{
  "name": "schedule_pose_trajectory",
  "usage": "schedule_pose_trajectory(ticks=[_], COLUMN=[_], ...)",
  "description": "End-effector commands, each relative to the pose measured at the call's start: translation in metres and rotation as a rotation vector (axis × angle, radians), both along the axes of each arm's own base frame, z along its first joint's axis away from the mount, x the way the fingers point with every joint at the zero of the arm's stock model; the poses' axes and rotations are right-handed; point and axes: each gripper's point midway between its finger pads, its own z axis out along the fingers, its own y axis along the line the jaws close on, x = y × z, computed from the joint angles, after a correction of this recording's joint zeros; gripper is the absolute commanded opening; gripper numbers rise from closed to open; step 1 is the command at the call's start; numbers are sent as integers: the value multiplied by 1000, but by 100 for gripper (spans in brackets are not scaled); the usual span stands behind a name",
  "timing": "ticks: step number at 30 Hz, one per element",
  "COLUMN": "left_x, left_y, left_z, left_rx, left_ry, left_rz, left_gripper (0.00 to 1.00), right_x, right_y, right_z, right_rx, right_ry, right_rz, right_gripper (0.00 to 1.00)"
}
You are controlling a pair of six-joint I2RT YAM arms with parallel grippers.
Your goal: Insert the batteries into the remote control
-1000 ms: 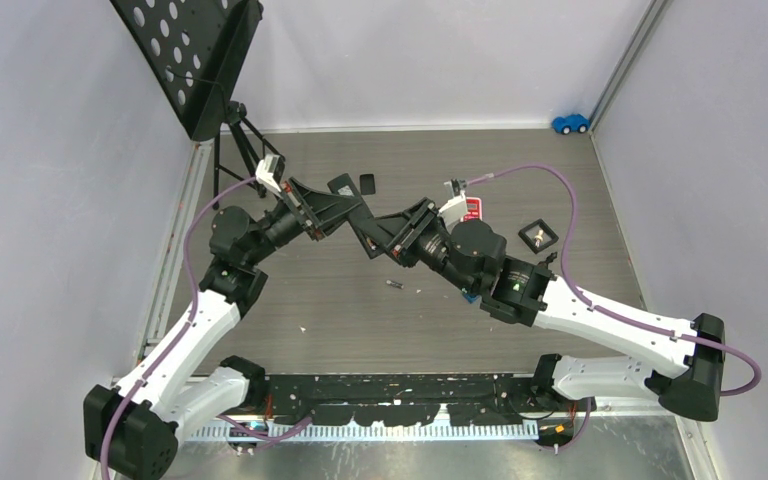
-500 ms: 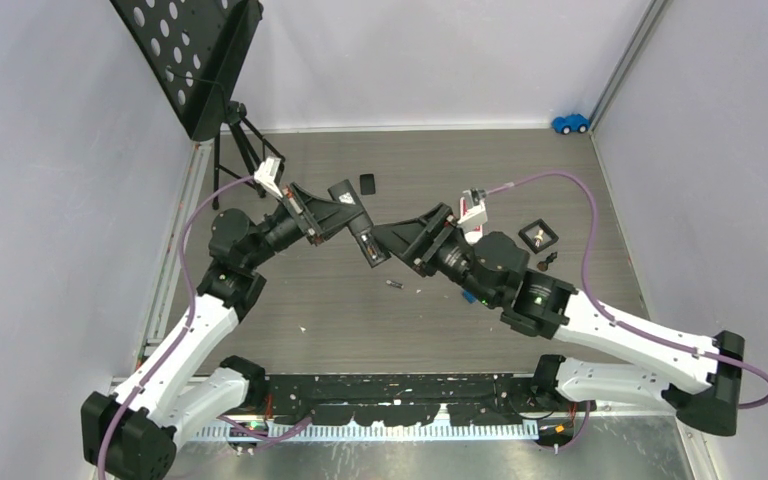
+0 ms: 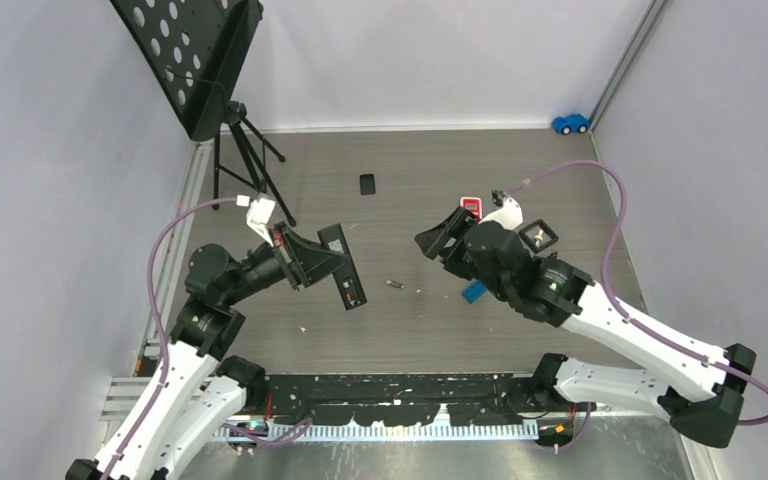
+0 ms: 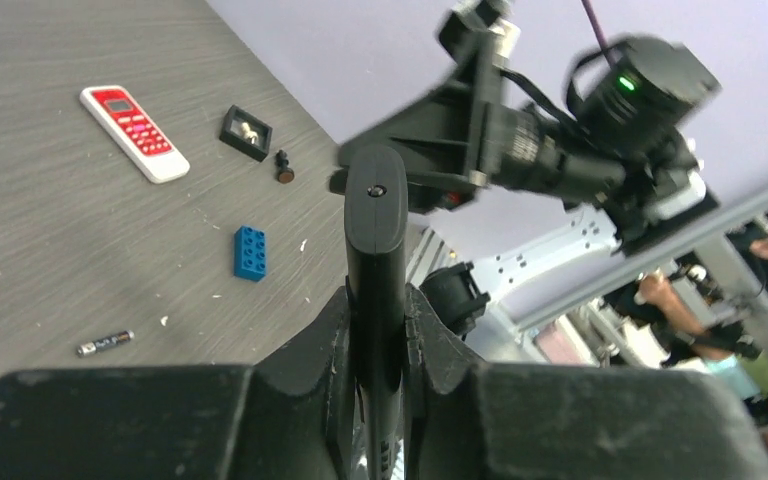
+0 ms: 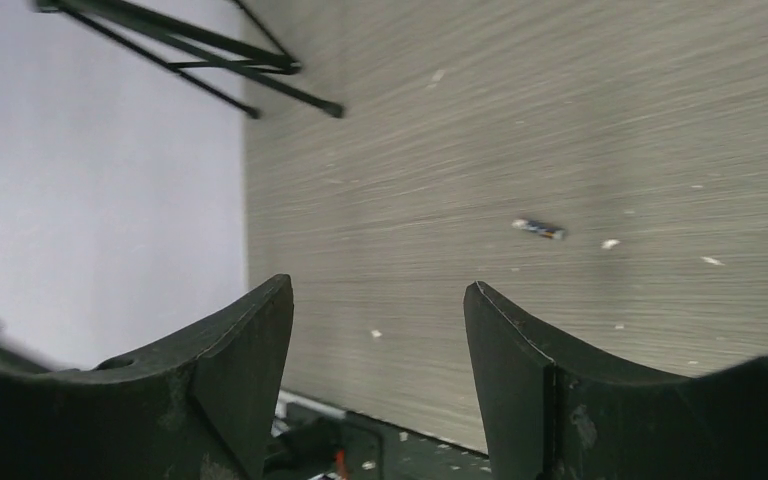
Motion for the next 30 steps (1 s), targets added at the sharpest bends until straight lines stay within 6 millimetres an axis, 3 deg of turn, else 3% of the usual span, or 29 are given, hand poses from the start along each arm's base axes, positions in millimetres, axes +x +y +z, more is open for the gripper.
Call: schedule_pose_trajectory(ticks=[1,5,10,12,16,18,23,30], left_x=[-24,-31,-21,-11,5,11,25,32], left_y=[-1,-1,1,4,9,12,23,24], left_z=[3,5,0,-4,-23,-31,-47,-52], left_rx=[63,72,93,112,164,186,224,242], left_ry=[-174,-214,-187,-167,-90,-51,25,54], left_rz=[-100,-127,-84,-33,44,78,183,206], left_gripper=[0,0,0,0,0,0,0,0], right_x=[9,14,12,15,38,37,26,33], right_y=[-11,-3,20,25,8,14,43,61], right_z=[-21,-38,-59,-71,-100,-119,-147,-195], right_rx=[-136,-196,-280,-394,-753,-835,-838,-900], right_ry=[75,110,141,116,71,98,112,229], right_rz=[4,70,242,347,479,620,896,1028], right_gripper=[68,68,68,67,66,66,66,63])
